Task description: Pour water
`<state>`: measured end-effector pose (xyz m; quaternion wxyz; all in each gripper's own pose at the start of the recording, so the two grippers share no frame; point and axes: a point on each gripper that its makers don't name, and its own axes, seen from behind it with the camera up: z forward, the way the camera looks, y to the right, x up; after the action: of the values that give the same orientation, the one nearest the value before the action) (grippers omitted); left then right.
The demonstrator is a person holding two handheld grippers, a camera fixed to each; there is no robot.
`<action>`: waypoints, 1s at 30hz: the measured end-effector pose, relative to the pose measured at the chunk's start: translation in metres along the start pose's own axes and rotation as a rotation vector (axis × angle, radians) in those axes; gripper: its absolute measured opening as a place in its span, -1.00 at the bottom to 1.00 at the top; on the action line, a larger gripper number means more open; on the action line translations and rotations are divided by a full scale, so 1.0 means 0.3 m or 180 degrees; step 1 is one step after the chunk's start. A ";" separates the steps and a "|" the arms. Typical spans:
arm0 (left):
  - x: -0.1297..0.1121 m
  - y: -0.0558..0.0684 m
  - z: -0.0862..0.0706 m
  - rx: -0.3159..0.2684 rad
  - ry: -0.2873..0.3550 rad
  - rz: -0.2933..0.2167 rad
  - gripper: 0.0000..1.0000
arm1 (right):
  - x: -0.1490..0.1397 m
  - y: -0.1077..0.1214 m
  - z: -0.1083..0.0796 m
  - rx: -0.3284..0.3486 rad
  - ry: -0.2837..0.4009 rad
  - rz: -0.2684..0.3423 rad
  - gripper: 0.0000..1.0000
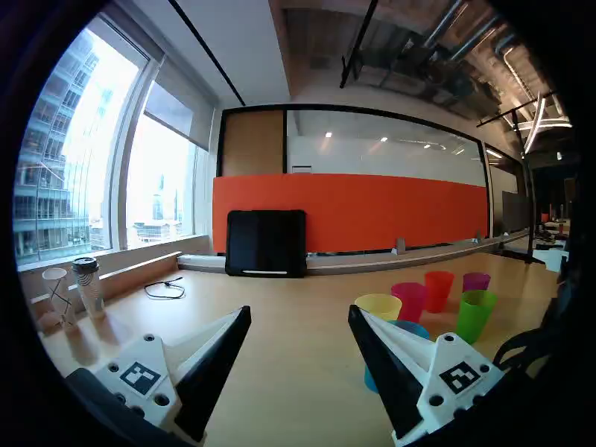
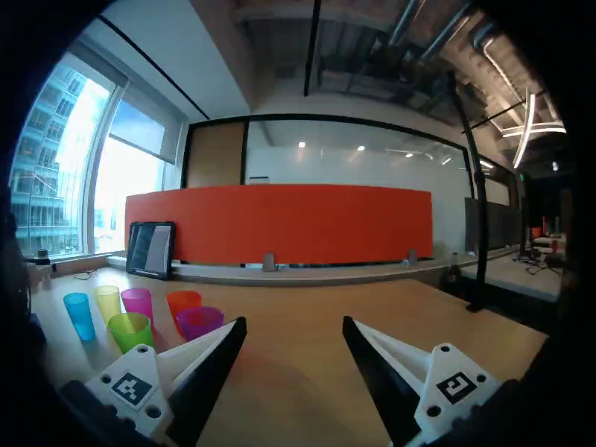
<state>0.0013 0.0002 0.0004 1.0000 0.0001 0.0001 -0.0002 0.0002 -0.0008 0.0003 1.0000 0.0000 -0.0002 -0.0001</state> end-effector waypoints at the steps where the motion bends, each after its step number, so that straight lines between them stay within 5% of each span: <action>1: 0.000 0.000 0.000 0.0000 0.0000 0.0000 0.93 | 0.000 0.000 0.000 0.0000 0.0000 0.0000 1.00; 24: 0.000 0.006 -0.003 -0.0002 -0.0053 -0.0031 0.94 | -0.009 -0.020 0.004 0.0094 -0.0081 0.0004 0.99; 30: 0.054 0.020 0.008 -0.0075 -0.0100 -0.0108 0.94 | 0.052 -0.035 0.009 0.0171 -0.0126 -0.0011 0.99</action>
<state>0.0176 0.0063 0.0028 0.9997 -0.0118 -0.0156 -0.0172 0.0159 -0.0114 0.0030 0.9994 0.0269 -0.0200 -0.0019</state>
